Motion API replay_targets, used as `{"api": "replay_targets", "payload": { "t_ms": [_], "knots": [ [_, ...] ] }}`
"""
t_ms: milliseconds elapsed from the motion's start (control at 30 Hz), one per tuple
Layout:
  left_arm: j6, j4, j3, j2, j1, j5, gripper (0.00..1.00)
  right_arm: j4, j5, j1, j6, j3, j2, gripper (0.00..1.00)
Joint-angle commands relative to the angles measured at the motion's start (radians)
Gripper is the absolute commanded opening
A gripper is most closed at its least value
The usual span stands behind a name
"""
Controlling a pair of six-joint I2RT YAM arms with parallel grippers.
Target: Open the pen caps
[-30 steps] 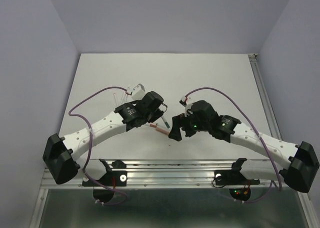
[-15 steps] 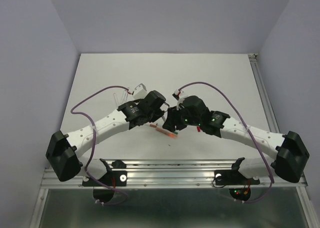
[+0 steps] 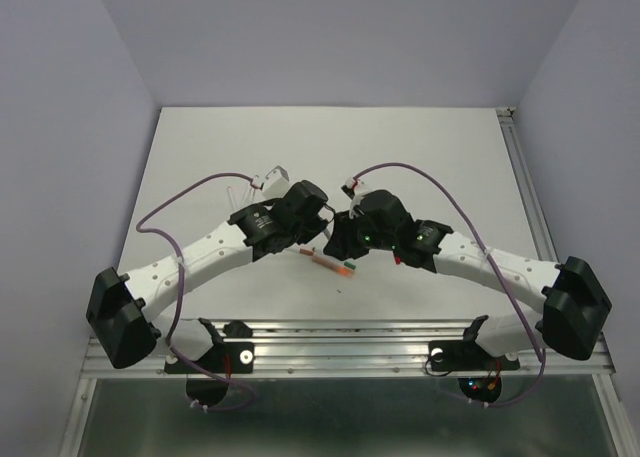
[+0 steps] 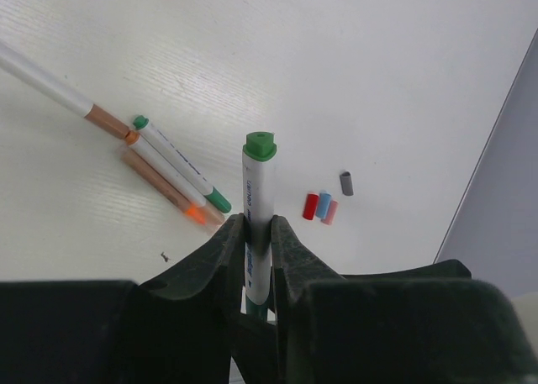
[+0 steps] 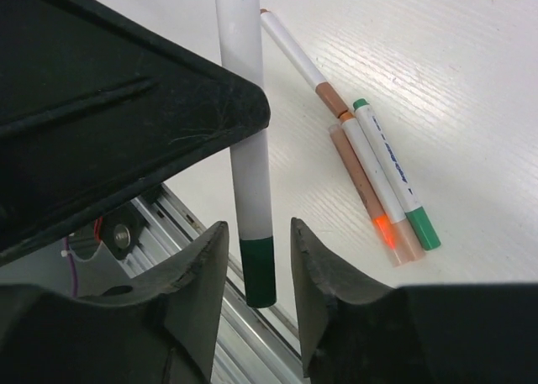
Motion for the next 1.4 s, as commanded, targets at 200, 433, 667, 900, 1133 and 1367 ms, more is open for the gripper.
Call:
{"api": "replay_targets", "payload": {
  "t_ms": [200,433,667,900,1133,1367],
  "knots": [
    [-0.024,0.010,-0.023,-0.066,-0.002,-0.050,0.00,0.040,0.007,0.009,0.023,0.058,-0.025,0.12],
    [0.021,0.068,-0.021,-0.066,0.081,-0.125,0.00,-0.063,-0.087,0.008,0.046,0.058,-0.039,0.01],
    [0.110,0.139,-0.010,-0.048,0.246,-0.174,0.00,-0.111,-0.185,0.009,0.096,-0.044,-0.151,0.01],
    [0.176,0.148,0.008,-0.014,0.372,-0.164,0.00,-0.166,-0.128,0.006,0.132,-0.107,-0.248,0.01],
    [0.725,0.340,-0.001,0.064,0.431,-0.004,0.00,-0.289,0.079,-0.044,0.104,-0.119,-0.202,0.01],
    [1.006,0.370,-0.012,0.207,0.434,-0.042,0.00,-0.267,0.117,-0.325,0.023,-0.199,-0.117,0.07]
  ]
}}
